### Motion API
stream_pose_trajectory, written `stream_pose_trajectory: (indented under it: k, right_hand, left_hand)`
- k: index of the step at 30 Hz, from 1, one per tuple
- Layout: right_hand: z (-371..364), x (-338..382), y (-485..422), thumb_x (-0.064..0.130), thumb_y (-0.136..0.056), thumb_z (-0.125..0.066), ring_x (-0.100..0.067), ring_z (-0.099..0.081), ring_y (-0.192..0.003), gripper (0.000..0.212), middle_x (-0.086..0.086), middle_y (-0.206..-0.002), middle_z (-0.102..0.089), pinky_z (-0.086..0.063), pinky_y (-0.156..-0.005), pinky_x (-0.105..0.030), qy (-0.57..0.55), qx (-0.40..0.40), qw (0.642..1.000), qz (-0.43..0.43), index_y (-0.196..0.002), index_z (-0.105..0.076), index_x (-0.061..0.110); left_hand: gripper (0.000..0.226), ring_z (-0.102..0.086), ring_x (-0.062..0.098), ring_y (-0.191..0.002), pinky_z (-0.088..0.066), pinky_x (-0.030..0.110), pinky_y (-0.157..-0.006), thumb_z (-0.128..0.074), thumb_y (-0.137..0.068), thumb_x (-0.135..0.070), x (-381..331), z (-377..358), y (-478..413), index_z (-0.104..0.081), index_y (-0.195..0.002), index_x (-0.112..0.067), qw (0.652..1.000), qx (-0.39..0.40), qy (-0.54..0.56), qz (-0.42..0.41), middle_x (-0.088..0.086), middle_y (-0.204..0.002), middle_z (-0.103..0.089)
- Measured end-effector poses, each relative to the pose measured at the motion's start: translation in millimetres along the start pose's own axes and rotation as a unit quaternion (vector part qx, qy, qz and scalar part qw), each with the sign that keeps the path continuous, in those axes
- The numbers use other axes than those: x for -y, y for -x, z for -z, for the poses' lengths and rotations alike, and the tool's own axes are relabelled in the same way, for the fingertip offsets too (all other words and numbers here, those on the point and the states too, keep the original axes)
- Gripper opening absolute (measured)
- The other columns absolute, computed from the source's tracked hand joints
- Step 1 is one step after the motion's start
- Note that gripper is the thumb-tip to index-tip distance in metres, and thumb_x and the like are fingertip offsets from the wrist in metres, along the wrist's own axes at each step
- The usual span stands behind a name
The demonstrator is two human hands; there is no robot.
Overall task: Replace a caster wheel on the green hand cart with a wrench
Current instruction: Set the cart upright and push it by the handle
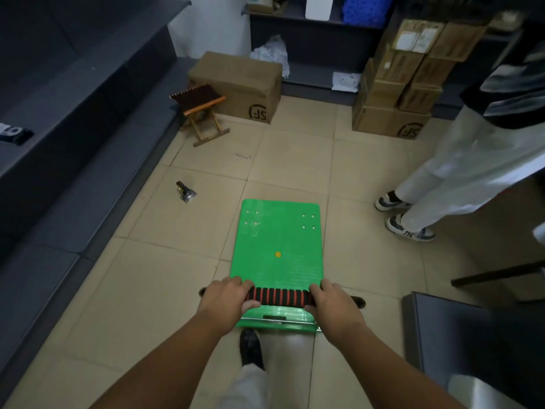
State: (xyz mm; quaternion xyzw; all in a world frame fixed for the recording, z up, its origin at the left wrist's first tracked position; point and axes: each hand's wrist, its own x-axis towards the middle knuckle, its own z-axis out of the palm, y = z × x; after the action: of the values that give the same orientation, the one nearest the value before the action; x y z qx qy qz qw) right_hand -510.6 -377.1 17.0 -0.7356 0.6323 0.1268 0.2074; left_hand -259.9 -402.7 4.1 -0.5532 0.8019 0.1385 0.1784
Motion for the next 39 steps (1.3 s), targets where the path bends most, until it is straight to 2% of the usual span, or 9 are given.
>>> stream_pose_trajectory:
  k: [4, 7, 11, 23, 27, 34, 39]
  right_hand:
    - [30.4, -9.7, -55.1, 0.04, -0.103, -0.047, -0.021, -0.05, -0.108, 0.031, -0.003, -0.122, -0.052, -0.043, -0.095, -0.035, 0.009, -0.012, 1.0, -0.005, -0.127, -0.05, 0.02]
    - [56.3, -17.4, -97.7, 0.04, -0.104, -0.045, -0.022, -0.051, -0.106, 0.031, -0.004, -0.121, -0.052, -0.044, -0.092, -0.036, 0.035, -0.006, 0.999, -0.003, -0.127, -0.05, 0.019]
    - [91.7, -29.5, -160.4, 0.039, -0.104, -0.046, -0.022, -0.052, -0.105, 0.03, -0.004, -0.119, -0.053, -0.045, -0.096, -0.037, 0.034, -0.005, 0.999, -0.006, -0.125, -0.051, 0.018]
    - [173.7, -74.8, -304.3, 0.032, -0.105, -0.047, -0.027, -0.054, -0.105, 0.029, -0.01, -0.118, -0.053, -0.047, -0.093, -0.042, 0.044, 0.007, 0.999, 0.008, -0.125, -0.052, 0.011]
    - [189.3, -81.8, -331.4, 0.032, -0.104, -0.048, -0.028, -0.053, -0.103, 0.029, -0.01, -0.116, -0.052, -0.047, -0.09, -0.043, 0.046, 0.006, 0.999, 0.021, -0.123, -0.053, 0.011]
    - [199.4, -87.4, -355.2, 0.03, -0.104, -0.049, -0.029, -0.054, -0.104, 0.028, -0.011, -0.116, -0.053, -0.047, -0.094, -0.046, 0.04, -0.003, 0.999, 0.027, -0.123, -0.053, 0.009]
    - [200.8, -90.5, -355.1, 0.031, -0.104, -0.05, -0.03, -0.054, -0.105, 0.03, -0.011, -0.116, -0.053, -0.046, -0.094, -0.047, 0.032, 0.0, 0.999, 0.032, -0.124, -0.054, 0.009]
  left_hand:
    - [0.051, -0.061, 0.02, -0.107, -0.048, 0.035, -0.087, -0.037, -0.102, -0.063, 14.7, 30.4, -57.6, -0.05, -0.135, -0.025, 1.0, -0.017, -0.007, -0.006, 0.001, -0.119, -0.062]
    - [0.045, -0.059, 0.021, -0.113, -0.045, 0.034, -0.09, -0.04, -0.106, -0.052, 25.0, 47.0, -92.1, -0.046, -0.142, -0.025, 0.999, -0.035, 0.011, 0.001, 0.001, -0.125, -0.061]
    - [0.042, -0.056, 0.02, -0.116, -0.044, 0.033, -0.095, -0.04, -0.109, -0.041, 44.6, 75.3, -149.8, -0.041, -0.148, -0.025, 0.998, -0.056, 0.035, 0.0, 0.001, -0.13, -0.059]
    - [0.043, -0.057, 0.019, -0.115, -0.047, 0.033, -0.091, -0.05, -0.104, -0.041, 72.6, 136.0, -295.6, -0.047, -0.145, -0.028, 0.99, -0.089, 0.089, 0.057, -0.002, -0.125, -0.061]
    - [0.041, -0.056, 0.023, -0.112, -0.047, 0.035, -0.092, -0.054, -0.103, -0.036, 77.1, 142.7, -319.8, -0.052, -0.142, -0.024, 0.985, -0.108, 0.115, 0.072, 0.001, -0.122, -0.063]
    - [0.039, -0.056, 0.027, -0.108, -0.047, 0.04, -0.093, -0.06, -0.1, -0.027, 76.9, 145.0, -340.8, -0.058, -0.137, -0.016, 0.979, -0.14, 0.121, 0.09, 0.006, -0.117, -0.065]
    - [0.04, -0.054, 0.026, -0.113, -0.046, 0.04, -0.095, -0.056, -0.101, -0.027, 71.3, 142.1, -342.5, -0.054, -0.14, -0.017, 0.976, -0.141, 0.131, 0.102, 0.006, -0.121, -0.063]
